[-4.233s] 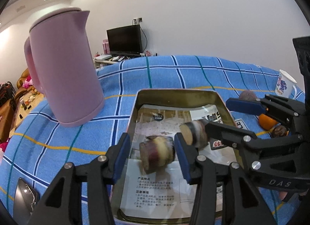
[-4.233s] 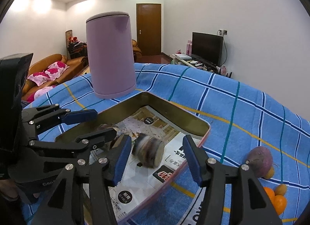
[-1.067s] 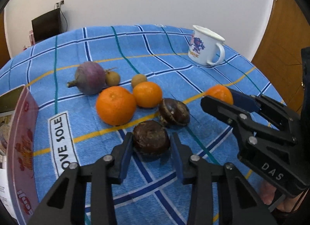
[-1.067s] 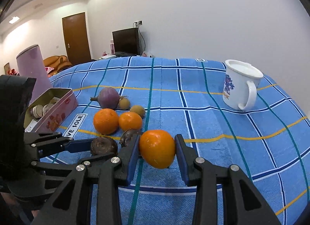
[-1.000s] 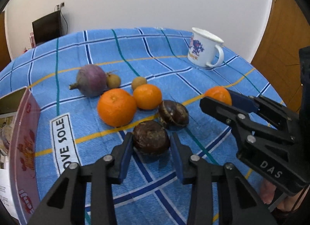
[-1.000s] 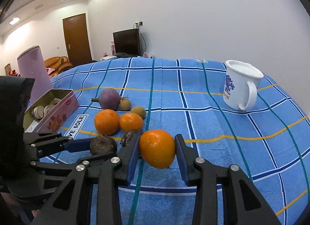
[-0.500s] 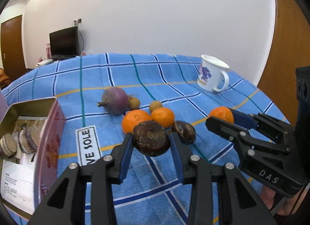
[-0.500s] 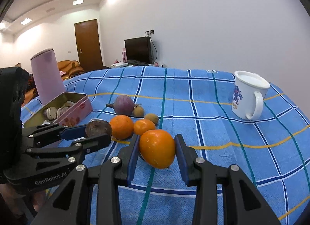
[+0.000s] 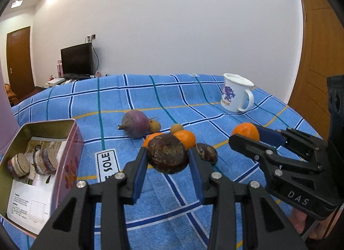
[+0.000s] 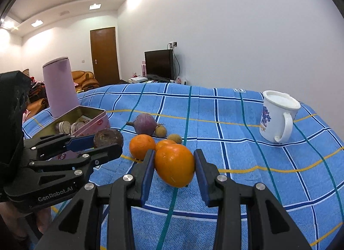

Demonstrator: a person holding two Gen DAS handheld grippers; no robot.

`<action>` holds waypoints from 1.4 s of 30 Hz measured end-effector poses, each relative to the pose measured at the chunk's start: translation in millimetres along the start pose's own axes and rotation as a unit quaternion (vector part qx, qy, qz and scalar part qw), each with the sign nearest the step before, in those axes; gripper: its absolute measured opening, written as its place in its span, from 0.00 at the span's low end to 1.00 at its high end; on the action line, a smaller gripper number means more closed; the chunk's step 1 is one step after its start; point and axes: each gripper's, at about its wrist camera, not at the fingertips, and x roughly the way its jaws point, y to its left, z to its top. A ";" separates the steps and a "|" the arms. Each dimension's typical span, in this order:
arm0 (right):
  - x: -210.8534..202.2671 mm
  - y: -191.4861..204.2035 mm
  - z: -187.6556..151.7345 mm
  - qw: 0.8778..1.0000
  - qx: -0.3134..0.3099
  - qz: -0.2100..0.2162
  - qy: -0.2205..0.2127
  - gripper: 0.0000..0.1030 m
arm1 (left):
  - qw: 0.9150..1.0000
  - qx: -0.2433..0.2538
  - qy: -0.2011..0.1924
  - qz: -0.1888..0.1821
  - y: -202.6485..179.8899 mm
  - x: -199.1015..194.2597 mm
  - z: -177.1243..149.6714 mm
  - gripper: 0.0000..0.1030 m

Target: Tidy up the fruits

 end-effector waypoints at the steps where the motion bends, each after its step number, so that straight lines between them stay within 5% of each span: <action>1: -0.3 -0.3 0.0 1.000 0.000 0.000 -0.001 0.37 | 1.000 0.000 -0.002 0.001 0.2 -0.8 0.1 0.39; 42: -28.2 4.3 -4.1 0.997 -0.017 0.008 -0.071 0.37 | 0.996 0.034 -0.080 0.028 -12.7 -31.2 -7.0 0.39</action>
